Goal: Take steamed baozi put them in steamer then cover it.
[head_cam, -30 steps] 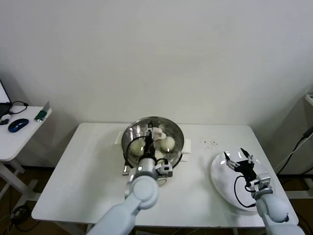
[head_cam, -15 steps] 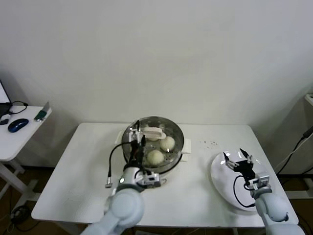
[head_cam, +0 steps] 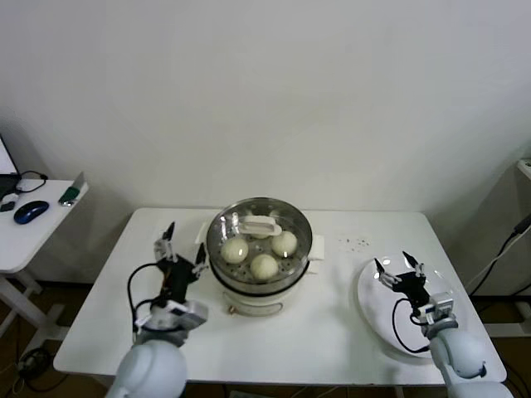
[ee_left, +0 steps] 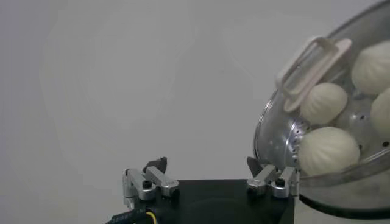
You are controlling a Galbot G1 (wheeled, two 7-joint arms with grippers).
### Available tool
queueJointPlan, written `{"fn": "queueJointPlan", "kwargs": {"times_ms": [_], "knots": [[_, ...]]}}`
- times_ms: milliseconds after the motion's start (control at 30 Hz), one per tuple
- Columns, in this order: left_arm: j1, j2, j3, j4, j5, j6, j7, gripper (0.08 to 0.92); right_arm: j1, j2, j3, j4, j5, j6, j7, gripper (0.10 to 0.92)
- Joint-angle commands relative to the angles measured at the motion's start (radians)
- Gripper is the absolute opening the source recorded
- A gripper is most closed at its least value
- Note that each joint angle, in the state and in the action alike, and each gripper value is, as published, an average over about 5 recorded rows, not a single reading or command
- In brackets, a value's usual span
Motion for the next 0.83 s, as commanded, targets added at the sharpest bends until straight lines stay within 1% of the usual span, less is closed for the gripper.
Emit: {"fn": "queueJointPlan", "kwargs": {"times_ms": [33,200,367,433,600,833], "knots": [[0.242,-0.105,-0.543,0.123,-0.774,-0.604,-0.005,0.823,-0.025,0.010,0.001,0.049,-0.002,0.021,-0.005,0.823],[0.239,-0.138,-0.577,0.235,-0.843,-0.673,0.016,0.823,-0.048,0.021,-0.001,0.084,0.000,0.041,-0.008,0.823],[0.247,-0.172,-0.560,0.276,-0.807,-0.705,0.041,0.823,-0.066,0.026,-0.005,0.111,0.005,0.057,-0.012,0.823],[0.248,-0.183,-0.555,0.276,-0.794,-0.703,0.050,0.823,-0.068,0.025,-0.006,0.114,0.005,0.060,-0.013,0.823],[0.243,-0.207,-0.550,0.226,-0.773,-0.656,0.073,0.823,-0.068,0.021,-0.009,0.114,0.004,0.062,-0.011,0.823],[0.240,-0.207,-0.543,0.222,-0.757,-0.639,0.089,0.823,-0.072,0.022,-0.018,0.113,0.002,0.071,-0.011,0.823]]}}
